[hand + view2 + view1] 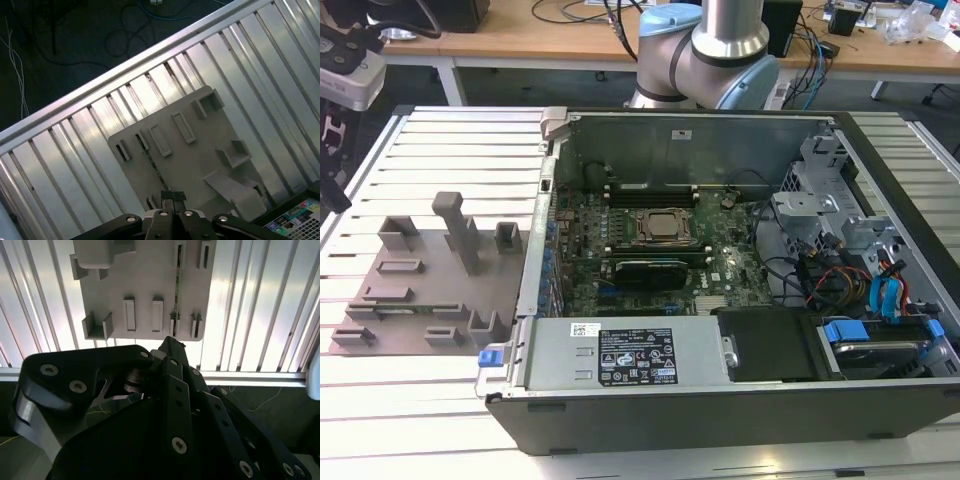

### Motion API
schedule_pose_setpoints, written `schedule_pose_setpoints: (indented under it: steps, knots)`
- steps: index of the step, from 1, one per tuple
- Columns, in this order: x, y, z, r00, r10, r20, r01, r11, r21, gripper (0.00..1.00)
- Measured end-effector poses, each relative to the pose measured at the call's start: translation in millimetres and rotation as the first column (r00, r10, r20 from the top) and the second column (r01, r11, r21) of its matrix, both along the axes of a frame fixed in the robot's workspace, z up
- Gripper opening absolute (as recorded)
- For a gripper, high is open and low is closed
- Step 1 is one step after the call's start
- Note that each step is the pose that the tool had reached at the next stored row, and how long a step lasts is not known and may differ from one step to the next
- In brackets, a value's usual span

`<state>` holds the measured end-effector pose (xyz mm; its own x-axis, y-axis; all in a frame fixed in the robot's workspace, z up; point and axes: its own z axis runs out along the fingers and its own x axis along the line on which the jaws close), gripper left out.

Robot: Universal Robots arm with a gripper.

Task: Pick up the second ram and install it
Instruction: 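Pick up the second ram and move it above second insertion slot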

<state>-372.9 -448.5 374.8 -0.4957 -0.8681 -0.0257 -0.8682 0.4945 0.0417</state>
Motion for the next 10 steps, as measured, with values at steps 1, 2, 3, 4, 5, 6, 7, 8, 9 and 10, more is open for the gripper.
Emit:
schedule_pose_setpoints:
  steps: [1, 2, 3, 4, 5, 6, 7, 8, 9, 10]
  knots:
    - [0.0, 0.0, 0.0, 0.9999, 0.012, -0.0001, -0.012, 0.9999, -0.0001, 0.1]
    - [0.0, 0.0, 0.0, 0.9997, 0.022, 0.0, -0.022, 0.9997, 0.0, 0.1]
    - [0.0, 0.0, 0.0, 0.9995, 0.032, 0.0, -0.032, 0.9995, 0.0, 0.1]
    - [0.0, 0.0, 0.0, 0.9992, 0.039, 0.0, -0.039, 0.9992, 0.0, 0.1]
    - [0.0, 0.0, 0.0, 0.9987, 0.05, 0.0, -0.05, 0.9987, 0.0, 0.1]
    - [0.0, 0.0, 0.0, 0.9983, 0.058, 0.0, -0.058, 0.9983, 0.0, 0.1]
    - [0.0, 0.0, 0.0, 0.9979, 0.065, -0.0001, -0.065, 0.9979, 0.0, 0.1]
    - [0.0, 0.0, 0.0, 0.997, 0.077, 0.0, -0.077, 0.997, 0.0, 0.1]
    - [0.0, 0.0, 0.0, 0.9963, 0.086, 0.0, -0.086, 0.9963, 0.0, 0.1]
    - [0.0, 0.0, 0.0, 0.9958, 0.092, 0.0, -0.092, 0.9958, 0.0, 0.1]
